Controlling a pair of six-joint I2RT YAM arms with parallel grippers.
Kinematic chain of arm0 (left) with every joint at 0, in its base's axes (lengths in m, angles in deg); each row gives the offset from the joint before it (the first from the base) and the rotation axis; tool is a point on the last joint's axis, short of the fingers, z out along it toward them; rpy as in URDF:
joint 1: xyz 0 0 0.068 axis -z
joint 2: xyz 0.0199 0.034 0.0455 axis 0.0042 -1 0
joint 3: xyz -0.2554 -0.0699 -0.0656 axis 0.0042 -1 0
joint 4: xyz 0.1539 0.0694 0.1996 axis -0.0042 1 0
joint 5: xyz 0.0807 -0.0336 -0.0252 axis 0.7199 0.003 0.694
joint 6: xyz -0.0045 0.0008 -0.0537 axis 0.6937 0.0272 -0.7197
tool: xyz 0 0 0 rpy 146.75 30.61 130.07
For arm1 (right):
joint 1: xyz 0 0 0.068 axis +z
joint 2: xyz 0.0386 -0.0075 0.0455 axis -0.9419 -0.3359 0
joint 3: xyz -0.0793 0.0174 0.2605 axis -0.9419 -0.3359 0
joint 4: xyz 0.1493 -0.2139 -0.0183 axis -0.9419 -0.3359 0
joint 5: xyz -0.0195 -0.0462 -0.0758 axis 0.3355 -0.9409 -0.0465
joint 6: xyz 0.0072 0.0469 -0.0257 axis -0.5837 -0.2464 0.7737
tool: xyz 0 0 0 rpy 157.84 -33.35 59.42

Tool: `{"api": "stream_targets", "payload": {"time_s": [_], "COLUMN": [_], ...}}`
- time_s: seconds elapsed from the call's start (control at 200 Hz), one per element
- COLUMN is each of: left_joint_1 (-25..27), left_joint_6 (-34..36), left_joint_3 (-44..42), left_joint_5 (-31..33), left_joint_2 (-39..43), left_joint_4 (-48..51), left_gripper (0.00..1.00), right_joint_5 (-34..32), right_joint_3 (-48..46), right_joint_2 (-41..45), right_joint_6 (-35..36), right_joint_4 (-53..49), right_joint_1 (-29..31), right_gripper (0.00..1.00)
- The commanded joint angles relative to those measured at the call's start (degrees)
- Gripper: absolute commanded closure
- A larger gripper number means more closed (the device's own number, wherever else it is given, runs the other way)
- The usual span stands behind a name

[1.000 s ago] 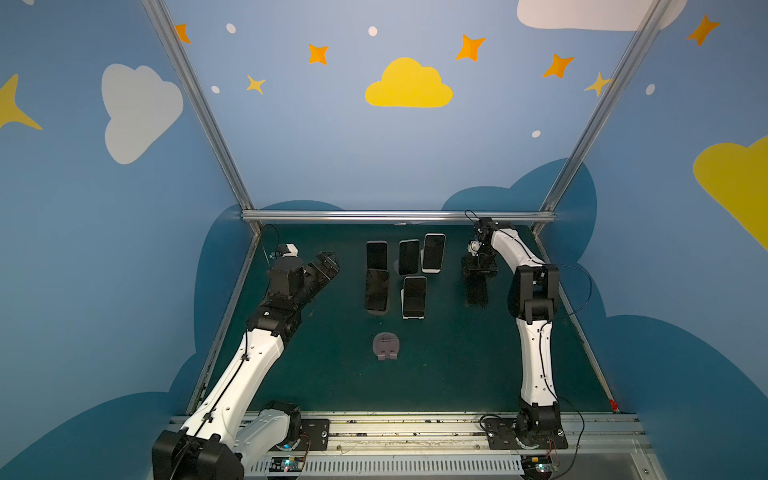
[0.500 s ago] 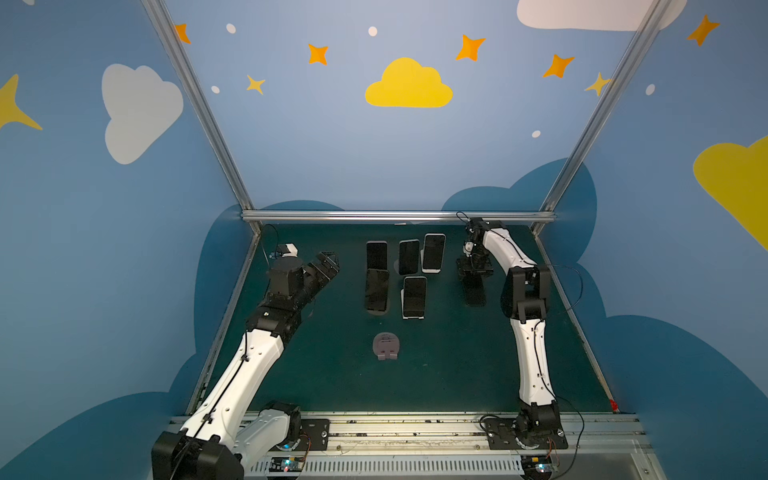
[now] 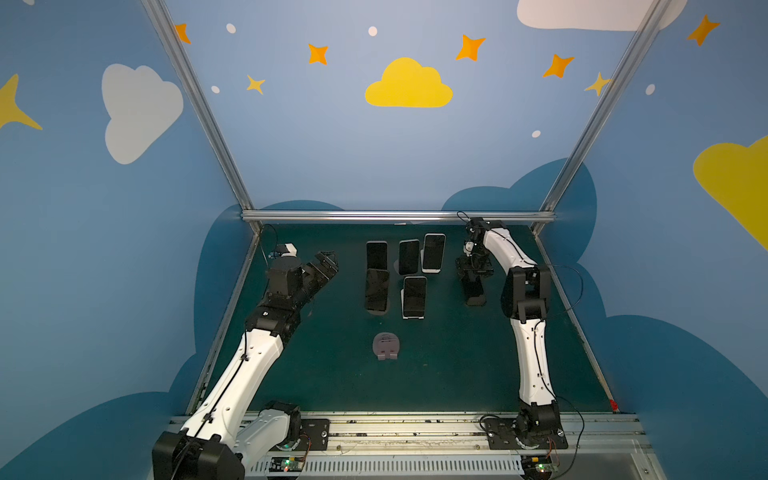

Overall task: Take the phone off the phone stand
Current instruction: 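Lower the black phone flat onto the table with the right gripper, then open the right gripper and lift away while the left arm swings toward the stand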

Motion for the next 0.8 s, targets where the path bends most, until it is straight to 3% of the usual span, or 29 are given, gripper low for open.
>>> {"api": "stream_targets", "payload": {"time_s": [0.0, 0.12, 0.285, 0.476, 0.681, 0.791], "left_joint_1": [1.2, 6.08, 10.01, 21.44, 42.86, 54.73], "left_joint_6": [4.87, 9.12, 7.56, 4.88, -1.48, -5.78], "left_joint_3": [3.15, 4.51, 1.52, -2.1, -8.98, -10.74], "left_joint_5": [1.36, 10.77, 14.13, 21.63, 36.38, 45.83], "left_joint_2": [-0.42, 2.14, 9.62, 17.2, 20.9, 15.26], "left_joint_4": [3.52, 9.28, 15.43, 26.01, 32.05, 29.12], "left_gripper": [0.02, 0.01, 0.01, 0.01, 0.03, 0.0], "right_joint_5": [0.71, -0.57, -0.44, 3.38, 7.21, 1.43], "right_joint_3": [1.48, 1.43, -2.26, -35.74, -68.93, -83.86], "right_joint_2": [3.99, 10.46, 21.33, 46.71, 71.07, 81.68], "right_joint_6": [-2.65, -5.46, -7.88, -14.16, -20.29, -18.41], "right_joint_4": [-1.89, -1.73, -1.14, 20.11, 41.24, 58.09], "right_joint_1": [-0.74, -1.12, -0.61, 1.3, 2.89, 3.08], "right_gripper": [0.16, 0.13, 0.13, 0.14, 0.16, 0.13]}}
